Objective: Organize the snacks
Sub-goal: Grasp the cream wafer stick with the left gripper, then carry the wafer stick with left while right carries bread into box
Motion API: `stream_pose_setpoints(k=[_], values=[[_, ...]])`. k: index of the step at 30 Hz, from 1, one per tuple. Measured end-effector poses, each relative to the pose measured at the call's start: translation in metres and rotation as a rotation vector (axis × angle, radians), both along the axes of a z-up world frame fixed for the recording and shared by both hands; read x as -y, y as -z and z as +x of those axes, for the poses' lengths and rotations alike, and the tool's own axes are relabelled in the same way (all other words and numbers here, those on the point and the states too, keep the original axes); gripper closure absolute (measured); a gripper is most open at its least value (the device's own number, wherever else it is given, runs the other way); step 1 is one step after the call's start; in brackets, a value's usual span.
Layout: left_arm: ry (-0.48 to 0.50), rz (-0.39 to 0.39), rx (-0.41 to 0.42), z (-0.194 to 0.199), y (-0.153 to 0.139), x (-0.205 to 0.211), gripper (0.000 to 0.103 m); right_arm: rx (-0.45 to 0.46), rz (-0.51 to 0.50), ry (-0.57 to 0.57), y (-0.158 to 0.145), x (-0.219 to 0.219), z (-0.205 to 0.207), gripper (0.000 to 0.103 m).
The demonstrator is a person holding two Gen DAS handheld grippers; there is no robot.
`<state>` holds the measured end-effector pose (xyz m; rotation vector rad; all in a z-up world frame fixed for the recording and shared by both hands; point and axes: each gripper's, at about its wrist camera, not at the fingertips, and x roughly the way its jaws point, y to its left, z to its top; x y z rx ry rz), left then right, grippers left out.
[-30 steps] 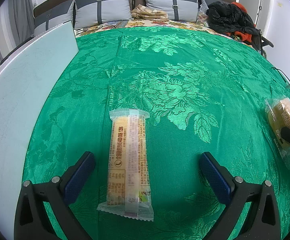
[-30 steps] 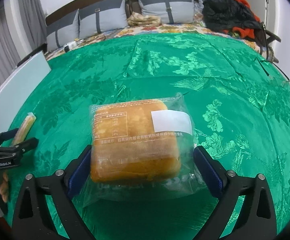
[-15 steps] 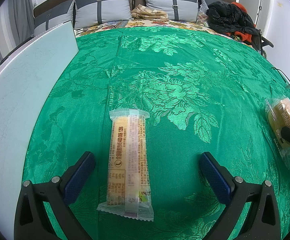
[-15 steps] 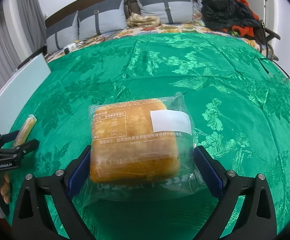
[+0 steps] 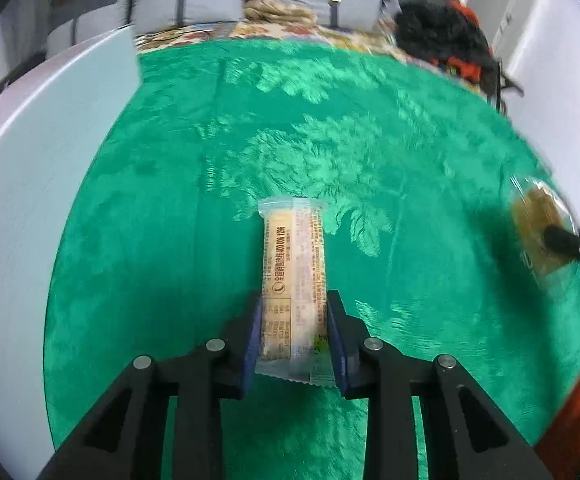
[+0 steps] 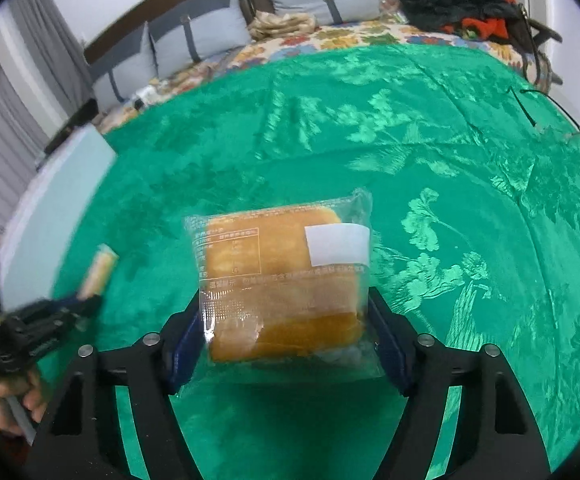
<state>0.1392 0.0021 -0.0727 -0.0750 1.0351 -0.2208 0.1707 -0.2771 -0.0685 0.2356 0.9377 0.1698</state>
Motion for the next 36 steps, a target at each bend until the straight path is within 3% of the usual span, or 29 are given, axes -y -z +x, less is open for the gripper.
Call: stream_pose_setpoints(k=[4,7,11,14,17,22,23,24,25,27,36], values=[[-0.051,-0.142,-0.006,-0.026,-0.026,-0.017,0.074,0.020,0.026,-0.019,-0.021,-0.017,-0.018,0.027],[-0.072,-0.196,0.009,-0.044,-0.053,-0.032,0.073,0.005,0.053,-0.049,-0.026,-0.035,-0.023,0.027],[-0.140,-0.219,0.097,-0.061,-0.105,-0.077,0.073,0.071,0.111,-0.165,-0.065,-0.091,-0.022,0.027],[-0.240,-0.174,0.159,-0.068,-0.137,-0.130,0.073,0.147,0.143,-0.305,-0.110,-0.155,-0.015,0.026],[-0.351,-0.100,0.185,-0.070,-0.149,-0.184,0.073,0.205,0.165,-0.449,-0.150,-0.229,-0.005,0.026],[-0.495,0.026,0.152,-0.071,-0.148,-0.260,0.072,0.225,0.167,-0.612,-0.176,-0.345,0.014,0.023],[-0.515,0.058,0.144,-0.074,-0.143,-0.269,0.068,0.201,0.173,-0.644,-0.174,-0.369,0.020,0.022],[-0.537,0.091,0.132,-0.075,-0.141,-0.279,0.053,0.161,0.195,-0.668,-0.170,-0.390,0.027,0.021],[-0.550,0.108,0.128,-0.078,-0.138,-0.284,0.030,0.136,0.208,-0.677,-0.168,-0.399,0.031,0.021],[-0.586,0.141,0.148,-0.091,-0.137,-0.295,0.012,0.092,0.204,-0.673,-0.163,-0.420,0.037,0.021],[-0.633,0.237,0.227,-0.123,-0.146,-0.297,0.002,0.188,0.044,-0.678,-0.173,-0.427,0.020,0.021]])
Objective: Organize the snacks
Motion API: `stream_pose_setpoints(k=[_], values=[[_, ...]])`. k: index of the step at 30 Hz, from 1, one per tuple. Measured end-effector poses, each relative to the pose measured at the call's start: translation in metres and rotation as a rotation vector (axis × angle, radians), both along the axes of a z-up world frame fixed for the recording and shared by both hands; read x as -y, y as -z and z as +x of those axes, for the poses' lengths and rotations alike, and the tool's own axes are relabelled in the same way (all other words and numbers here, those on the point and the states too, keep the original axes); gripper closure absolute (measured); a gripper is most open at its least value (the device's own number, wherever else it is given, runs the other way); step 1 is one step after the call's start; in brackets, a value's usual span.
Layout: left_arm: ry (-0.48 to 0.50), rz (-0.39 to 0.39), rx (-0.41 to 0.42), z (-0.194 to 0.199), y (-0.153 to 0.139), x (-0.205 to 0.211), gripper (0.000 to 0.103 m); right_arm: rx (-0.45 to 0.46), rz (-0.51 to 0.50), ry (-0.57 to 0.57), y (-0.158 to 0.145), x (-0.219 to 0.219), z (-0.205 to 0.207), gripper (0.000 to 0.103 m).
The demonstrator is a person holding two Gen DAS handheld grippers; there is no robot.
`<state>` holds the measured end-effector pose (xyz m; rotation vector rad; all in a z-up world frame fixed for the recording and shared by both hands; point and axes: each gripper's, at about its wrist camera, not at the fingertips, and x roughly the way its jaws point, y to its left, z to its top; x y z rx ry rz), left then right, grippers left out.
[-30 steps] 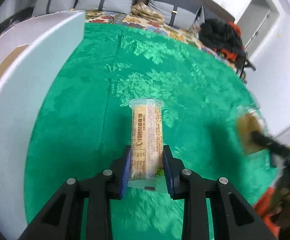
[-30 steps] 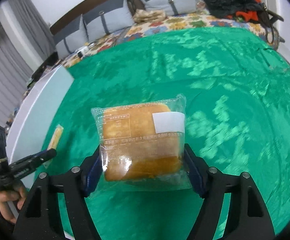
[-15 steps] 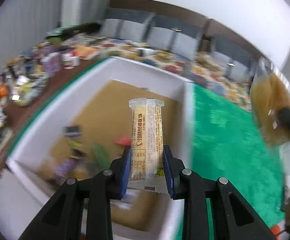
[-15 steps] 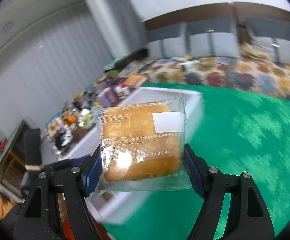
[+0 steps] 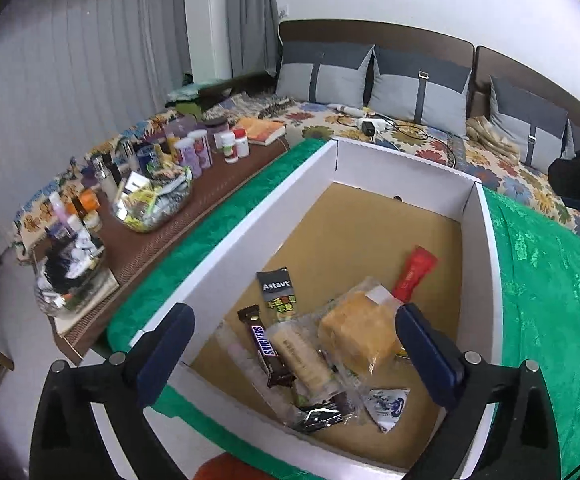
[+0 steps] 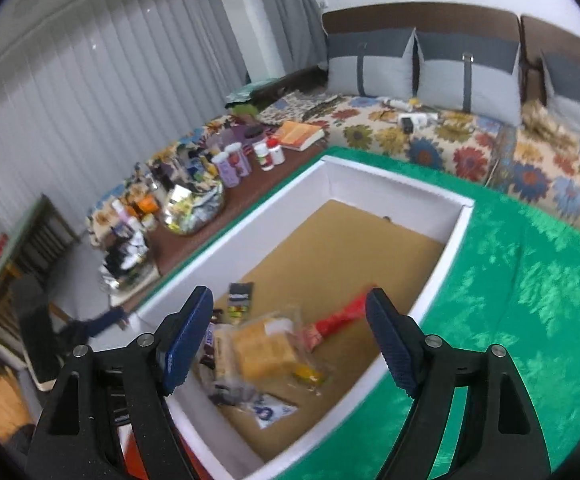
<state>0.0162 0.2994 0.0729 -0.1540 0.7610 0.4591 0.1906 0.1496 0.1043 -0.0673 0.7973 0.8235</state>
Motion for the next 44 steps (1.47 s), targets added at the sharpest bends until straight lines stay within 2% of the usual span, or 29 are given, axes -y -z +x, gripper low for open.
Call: stream_pose_setpoints(k=[3,7,12,16,20,30,38,44], values=[[-0.062,0.026,-0.009,-0.002,-0.006,0.004,0.000,0.034,-0.018,0.008,-0.001,0.006,-0.006,0.021],[-0.143,0.102,-0.020,-0.010,-0.016,0.010,0.000,0.060,-0.065,0.020,0.006,0.010,-0.014,0.021],[-0.138,0.062,-0.040,-0.015,-0.024,0.009,0.000,0.045,-0.114,0.028,0.018,0.011,-0.019,0.021],[-0.154,0.129,-0.043,-0.018,-0.026,0.014,0.000,0.040,-0.143,0.044,0.020,0.010,-0.023,0.021],[-0.131,0.143,-0.061,-0.016,-0.025,0.017,0.000,0.037,-0.157,0.038,0.020,0.006,-0.028,0.021],[-0.084,0.037,-0.078,-0.016,-0.019,0.015,0.000,0.045,-0.197,0.028,0.023,-0.004,-0.036,0.021],[-0.068,0.021,-0.061,-0.018,-0.020,0.014,0.000,0.039,-0.207,0.026,0.026,-0.006,-0.036,0.021],[-0.105,0.006,-0.045,-0.022,-0.021,0.011,0.000,0.039,-0.206,0.023,0.027,-0.008,-0.037,0.021]])
